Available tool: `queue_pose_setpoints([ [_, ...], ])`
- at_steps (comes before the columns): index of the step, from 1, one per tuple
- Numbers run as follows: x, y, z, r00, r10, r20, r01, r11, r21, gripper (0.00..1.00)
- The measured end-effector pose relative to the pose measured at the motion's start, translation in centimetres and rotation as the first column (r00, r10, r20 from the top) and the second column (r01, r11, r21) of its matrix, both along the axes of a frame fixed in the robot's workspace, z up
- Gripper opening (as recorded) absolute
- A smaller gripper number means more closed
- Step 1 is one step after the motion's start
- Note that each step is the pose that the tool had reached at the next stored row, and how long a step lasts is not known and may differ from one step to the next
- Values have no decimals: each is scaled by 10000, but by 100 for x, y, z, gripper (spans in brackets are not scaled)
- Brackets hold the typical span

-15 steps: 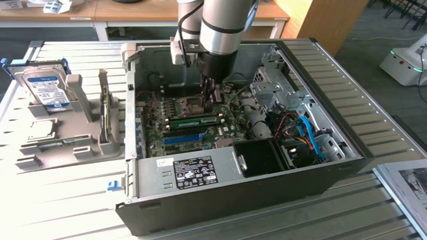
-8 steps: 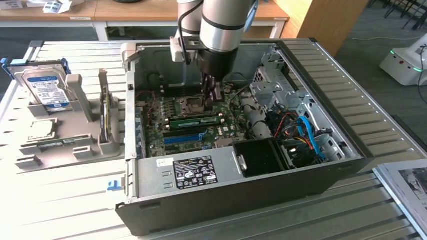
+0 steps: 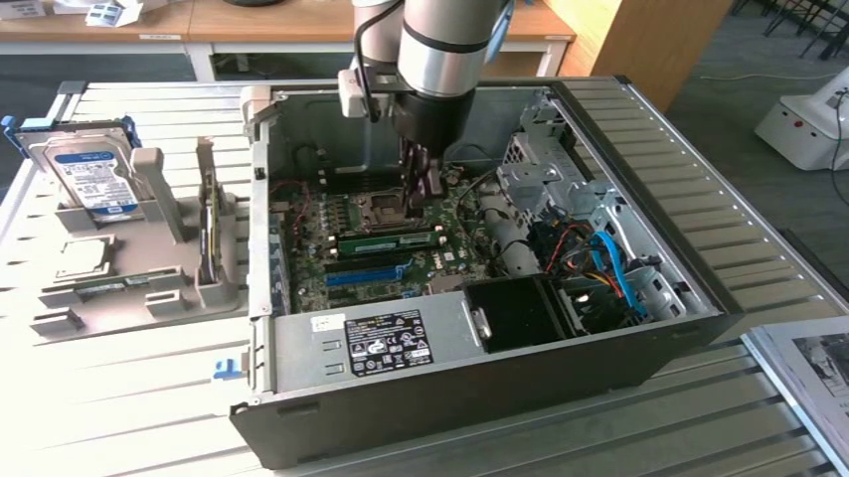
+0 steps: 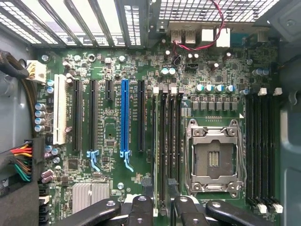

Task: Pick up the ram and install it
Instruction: 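Insert the ram into the slot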

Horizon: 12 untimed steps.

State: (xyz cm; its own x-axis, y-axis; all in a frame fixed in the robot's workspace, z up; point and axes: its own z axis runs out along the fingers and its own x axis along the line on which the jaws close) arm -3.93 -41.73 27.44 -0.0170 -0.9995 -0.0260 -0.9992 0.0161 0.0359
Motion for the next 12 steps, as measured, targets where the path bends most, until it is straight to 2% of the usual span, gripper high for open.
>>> queue_pose_setpoints([
  [12, 0, 0, 97, 10000, 0, 0, 0, 10000, 0, 25],
])
